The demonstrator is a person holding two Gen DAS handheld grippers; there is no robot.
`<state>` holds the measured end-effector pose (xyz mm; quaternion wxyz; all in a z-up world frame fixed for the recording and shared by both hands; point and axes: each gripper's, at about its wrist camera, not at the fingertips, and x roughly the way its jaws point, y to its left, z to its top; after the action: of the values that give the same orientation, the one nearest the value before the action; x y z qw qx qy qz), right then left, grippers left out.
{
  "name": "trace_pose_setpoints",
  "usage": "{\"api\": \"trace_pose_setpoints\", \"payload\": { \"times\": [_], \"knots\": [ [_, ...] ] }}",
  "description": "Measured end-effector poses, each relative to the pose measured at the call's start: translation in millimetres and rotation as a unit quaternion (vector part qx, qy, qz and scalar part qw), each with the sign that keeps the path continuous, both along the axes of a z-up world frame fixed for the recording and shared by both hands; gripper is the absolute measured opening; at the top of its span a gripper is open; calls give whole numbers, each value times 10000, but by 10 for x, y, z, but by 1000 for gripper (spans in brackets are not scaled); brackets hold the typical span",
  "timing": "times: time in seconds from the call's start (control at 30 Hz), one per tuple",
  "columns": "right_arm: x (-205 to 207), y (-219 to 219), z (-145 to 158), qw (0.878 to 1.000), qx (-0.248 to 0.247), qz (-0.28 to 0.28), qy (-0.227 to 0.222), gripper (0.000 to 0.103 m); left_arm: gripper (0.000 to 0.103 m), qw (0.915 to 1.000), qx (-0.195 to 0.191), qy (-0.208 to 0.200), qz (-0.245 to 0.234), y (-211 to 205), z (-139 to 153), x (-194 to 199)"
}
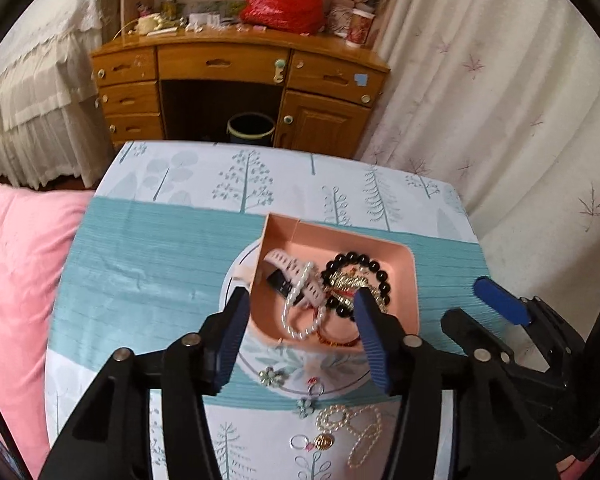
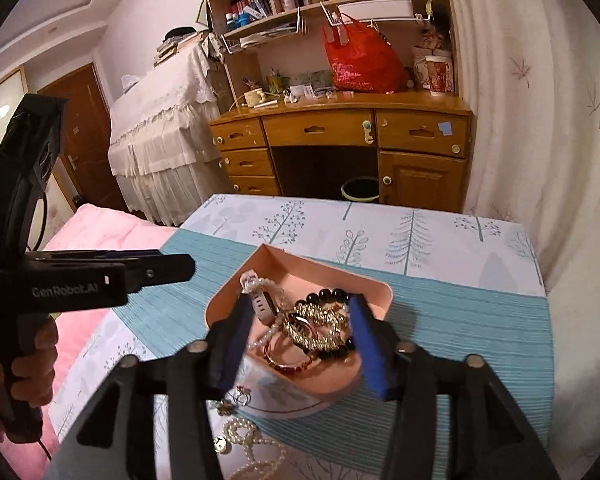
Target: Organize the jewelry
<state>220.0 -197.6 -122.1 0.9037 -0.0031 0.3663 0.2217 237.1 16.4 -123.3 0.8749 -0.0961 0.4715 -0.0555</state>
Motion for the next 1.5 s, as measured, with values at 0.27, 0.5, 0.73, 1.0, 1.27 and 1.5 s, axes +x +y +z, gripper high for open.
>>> {"api": "trace_pose_setpoints", "payload": {
  "times": [0.27, 0.5, 0.73, 1.0, 1.27, 1.5],
  "knots": [
    [-255, -10, -224, 9974, -638, 286, 168, 77, 61, 9984, 75, 552, 24, 84, -319, -271],
    [-665, 98, -551, 9775, -1676, 1226, 381, 81, 76, 9910, 708, 1116, -230, 10, -668, -507],
    [-1073, 293, -926, 9407, -2421, 2325, 495, 81, 85, 9849, 999, 1216, -721, -90, -934, -762],
    [-1200, 405, -1085, 9337, -2366, 2650, 452, 81, 85, 9763, 1150, 672, -1708, -288, -1080, -953],
    [-1040, 412, -1111, 9484, -1893, 2473, 591, 81, 53, 9601, 1206, 673, -2431, -378, -1248, -908],
    [-938, 456, -1140, 9573, -1667, 2279, 615, 81, 35, 9484, 1194, 579, -2881, -391, -1242, -822]
  ]
}}
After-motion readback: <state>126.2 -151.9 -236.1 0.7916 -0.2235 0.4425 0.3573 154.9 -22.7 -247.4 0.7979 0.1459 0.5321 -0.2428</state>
